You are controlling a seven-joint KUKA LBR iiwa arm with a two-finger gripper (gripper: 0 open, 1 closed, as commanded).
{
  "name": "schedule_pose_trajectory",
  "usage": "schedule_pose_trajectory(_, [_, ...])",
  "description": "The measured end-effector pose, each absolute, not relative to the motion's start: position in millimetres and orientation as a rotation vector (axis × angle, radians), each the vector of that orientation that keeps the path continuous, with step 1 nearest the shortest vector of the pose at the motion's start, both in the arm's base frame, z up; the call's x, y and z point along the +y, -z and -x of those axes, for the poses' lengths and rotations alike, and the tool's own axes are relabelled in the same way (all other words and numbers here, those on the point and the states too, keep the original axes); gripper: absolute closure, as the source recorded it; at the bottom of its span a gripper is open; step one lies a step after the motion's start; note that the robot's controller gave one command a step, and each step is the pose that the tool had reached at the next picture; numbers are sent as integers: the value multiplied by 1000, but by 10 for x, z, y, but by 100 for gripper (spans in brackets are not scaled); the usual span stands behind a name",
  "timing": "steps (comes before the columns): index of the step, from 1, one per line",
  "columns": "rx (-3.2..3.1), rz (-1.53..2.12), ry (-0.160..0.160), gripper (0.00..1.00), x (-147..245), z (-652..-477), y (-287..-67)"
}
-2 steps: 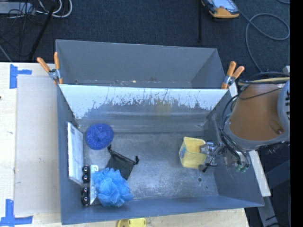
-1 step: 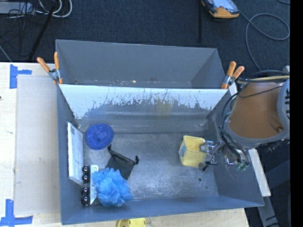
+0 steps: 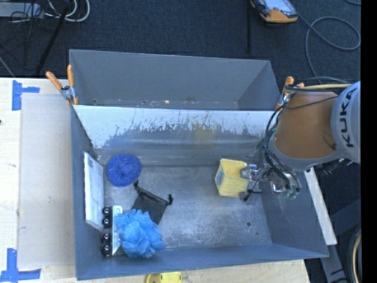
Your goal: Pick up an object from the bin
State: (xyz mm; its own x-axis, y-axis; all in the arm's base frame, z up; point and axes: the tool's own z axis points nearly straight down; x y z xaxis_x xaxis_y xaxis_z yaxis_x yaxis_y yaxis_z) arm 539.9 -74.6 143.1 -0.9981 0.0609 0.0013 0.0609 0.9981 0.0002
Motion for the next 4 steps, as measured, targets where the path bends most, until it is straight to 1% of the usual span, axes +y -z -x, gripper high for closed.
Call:
schedule_pose_trajectory(1, [-3141,47,0,100,-489,-5984,-1371])
schedule_pose_trajectory(2, [-3132,14,3,100,-518,-5812,-1796])
schedule_pose_trajectory(3, [-3158,0,-3,100,-552,-5926,-1766])
schedule_pose_trajectory(4, [-3140,-68,4,100,-969,-5915,-1265])
